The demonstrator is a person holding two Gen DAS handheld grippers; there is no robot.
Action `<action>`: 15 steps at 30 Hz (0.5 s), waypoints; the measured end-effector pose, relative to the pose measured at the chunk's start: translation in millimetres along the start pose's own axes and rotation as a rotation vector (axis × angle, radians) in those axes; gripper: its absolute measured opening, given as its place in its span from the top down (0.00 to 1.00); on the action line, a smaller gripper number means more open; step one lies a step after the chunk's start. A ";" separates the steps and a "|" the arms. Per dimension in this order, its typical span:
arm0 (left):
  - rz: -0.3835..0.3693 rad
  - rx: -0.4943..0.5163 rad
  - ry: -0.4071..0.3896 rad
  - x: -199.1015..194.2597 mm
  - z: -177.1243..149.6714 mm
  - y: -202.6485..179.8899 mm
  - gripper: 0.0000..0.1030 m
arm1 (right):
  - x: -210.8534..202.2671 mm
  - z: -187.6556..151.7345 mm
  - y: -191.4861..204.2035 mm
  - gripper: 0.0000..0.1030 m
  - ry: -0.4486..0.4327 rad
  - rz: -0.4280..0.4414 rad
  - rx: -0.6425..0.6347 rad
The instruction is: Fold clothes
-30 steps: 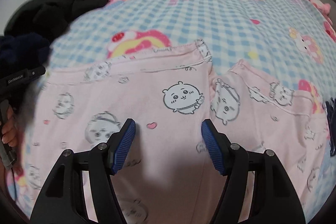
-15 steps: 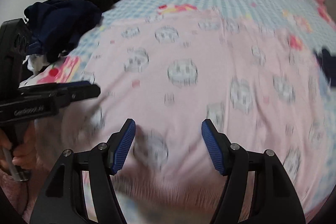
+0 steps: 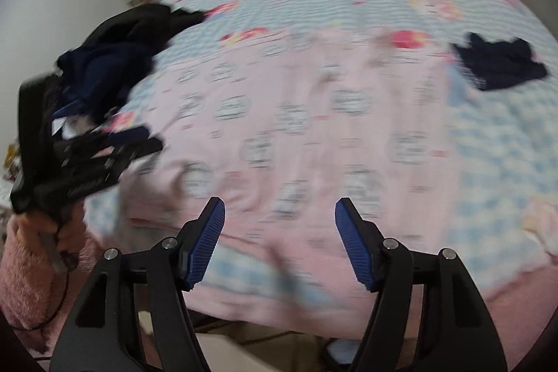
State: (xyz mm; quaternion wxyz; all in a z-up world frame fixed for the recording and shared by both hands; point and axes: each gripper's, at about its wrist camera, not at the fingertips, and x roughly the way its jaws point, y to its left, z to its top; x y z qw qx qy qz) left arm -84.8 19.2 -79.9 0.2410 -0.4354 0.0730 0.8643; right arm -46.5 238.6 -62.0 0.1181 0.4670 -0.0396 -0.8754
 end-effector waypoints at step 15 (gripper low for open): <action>-0.058 0.054 0.057 71.9 112.9 -41.8 0.58 | 21.2 116.8 -152.7 0.34 -0.014 -0.141 0.136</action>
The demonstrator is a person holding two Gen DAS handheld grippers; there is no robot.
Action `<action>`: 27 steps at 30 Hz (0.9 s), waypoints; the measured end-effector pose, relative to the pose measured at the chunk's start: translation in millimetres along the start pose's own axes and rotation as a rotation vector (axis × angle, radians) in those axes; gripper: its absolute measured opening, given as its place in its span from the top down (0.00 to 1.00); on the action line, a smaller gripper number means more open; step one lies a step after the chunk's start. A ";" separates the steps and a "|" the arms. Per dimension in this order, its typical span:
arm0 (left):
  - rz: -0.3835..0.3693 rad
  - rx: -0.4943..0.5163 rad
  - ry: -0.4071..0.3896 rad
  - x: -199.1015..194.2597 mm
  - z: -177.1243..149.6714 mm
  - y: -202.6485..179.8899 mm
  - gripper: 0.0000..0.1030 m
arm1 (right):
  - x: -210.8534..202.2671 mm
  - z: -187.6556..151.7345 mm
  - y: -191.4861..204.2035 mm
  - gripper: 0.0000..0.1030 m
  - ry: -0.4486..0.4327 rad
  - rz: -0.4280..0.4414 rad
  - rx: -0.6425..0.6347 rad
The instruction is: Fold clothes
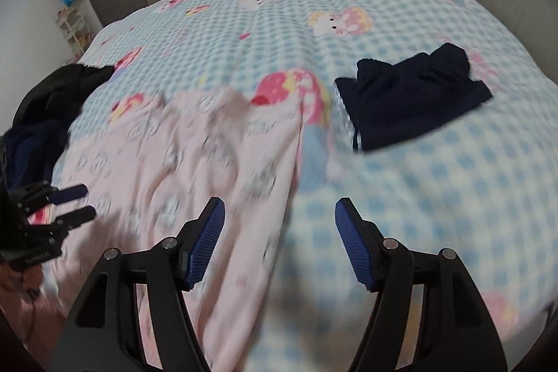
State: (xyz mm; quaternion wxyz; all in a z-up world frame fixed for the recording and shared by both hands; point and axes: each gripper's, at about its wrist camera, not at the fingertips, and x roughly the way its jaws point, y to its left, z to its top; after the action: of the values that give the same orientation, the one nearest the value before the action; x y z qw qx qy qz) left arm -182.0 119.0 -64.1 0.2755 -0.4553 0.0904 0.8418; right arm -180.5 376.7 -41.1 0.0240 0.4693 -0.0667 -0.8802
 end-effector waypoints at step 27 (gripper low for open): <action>0.110 -0.162 -0.062 105.4 116.6 89.9 0.54 | 93.4 53.9 -33.9 0.36 -0.062 -0.005 0.048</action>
State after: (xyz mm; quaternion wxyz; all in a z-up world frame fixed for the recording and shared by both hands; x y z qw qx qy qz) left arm -360.4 131.4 -92.7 0.1940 -0.4440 0.0382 0.8739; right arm -276.6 405.6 -93.0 0.0084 0.4426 -0.0874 -0.8924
